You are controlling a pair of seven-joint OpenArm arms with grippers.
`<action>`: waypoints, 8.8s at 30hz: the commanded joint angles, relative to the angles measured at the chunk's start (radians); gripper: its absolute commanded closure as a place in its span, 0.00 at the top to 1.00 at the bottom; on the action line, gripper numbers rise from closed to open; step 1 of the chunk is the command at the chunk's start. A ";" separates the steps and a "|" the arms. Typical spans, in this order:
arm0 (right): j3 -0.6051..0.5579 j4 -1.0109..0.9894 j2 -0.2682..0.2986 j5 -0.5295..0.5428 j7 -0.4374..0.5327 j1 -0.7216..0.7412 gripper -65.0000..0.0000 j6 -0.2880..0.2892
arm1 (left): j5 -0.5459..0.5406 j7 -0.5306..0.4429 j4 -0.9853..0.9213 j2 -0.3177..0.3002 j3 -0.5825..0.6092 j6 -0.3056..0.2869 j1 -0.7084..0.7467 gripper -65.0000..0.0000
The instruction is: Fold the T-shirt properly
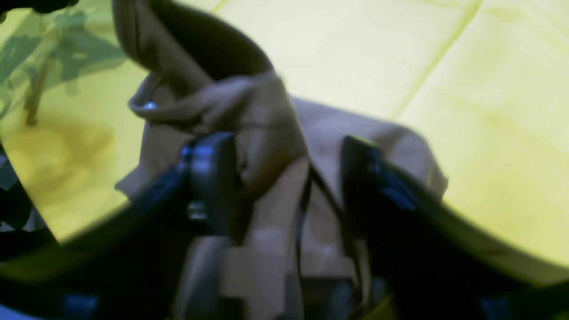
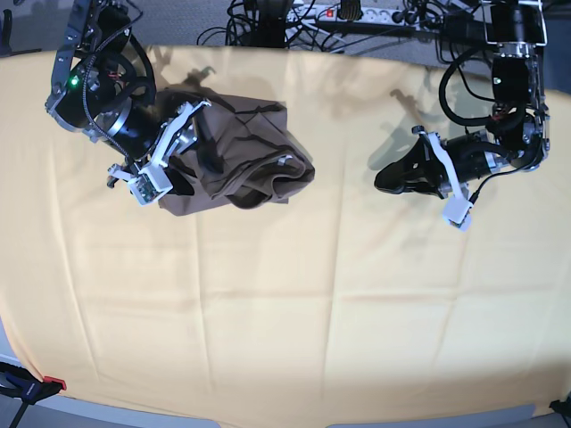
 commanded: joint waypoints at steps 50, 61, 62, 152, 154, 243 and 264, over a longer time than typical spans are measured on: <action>-0.227 0.218 -0.001 0.286 -0.169 -0.006 0.58 0.001 | -0.037 -0.015 0.014 -0.010 -0.003 -0.008 -0.012 0.00; 0.026 0.220 0.003 0.263 -0.135 -0.013 0.58 0.001 | -0.120 0.083 0.268 -0.074 0.160 -0.008 -0.018 0.00; 0.047 0.220 0.004 0.263 -0.140 -0.013 0.58 0.001 | -0.119 0.083 0.294 -0.082 0.183 -0.008 -0.018 0.00; -0.408 -0.653 0.270 -0.037 0.014 0.510 0.00 0.001 | 0.732 -0.438 0.320 -0.058 0.824 -0.008 -0.054 0.00; -0.414 -0.673 0.270 -0.037 0.014 0.518 0.00 0.001 | 0.726 -0.438 0.305 -0.058 0.824 -0.008 -0.054 0.00; 0.368 -0.444 0.114 0.496 -0.165 -0.766 0.00 0.001 | 0.090 -0.034 0.069 0.013 -0.002 -0.008 0.928 0.00; -0.257 -1.420 0.119 -0.568 0.860 -0.169 0.00 -0.351 | 0.943 -1.339 -1.039 0.240 0.417 0.449 0.358 0.00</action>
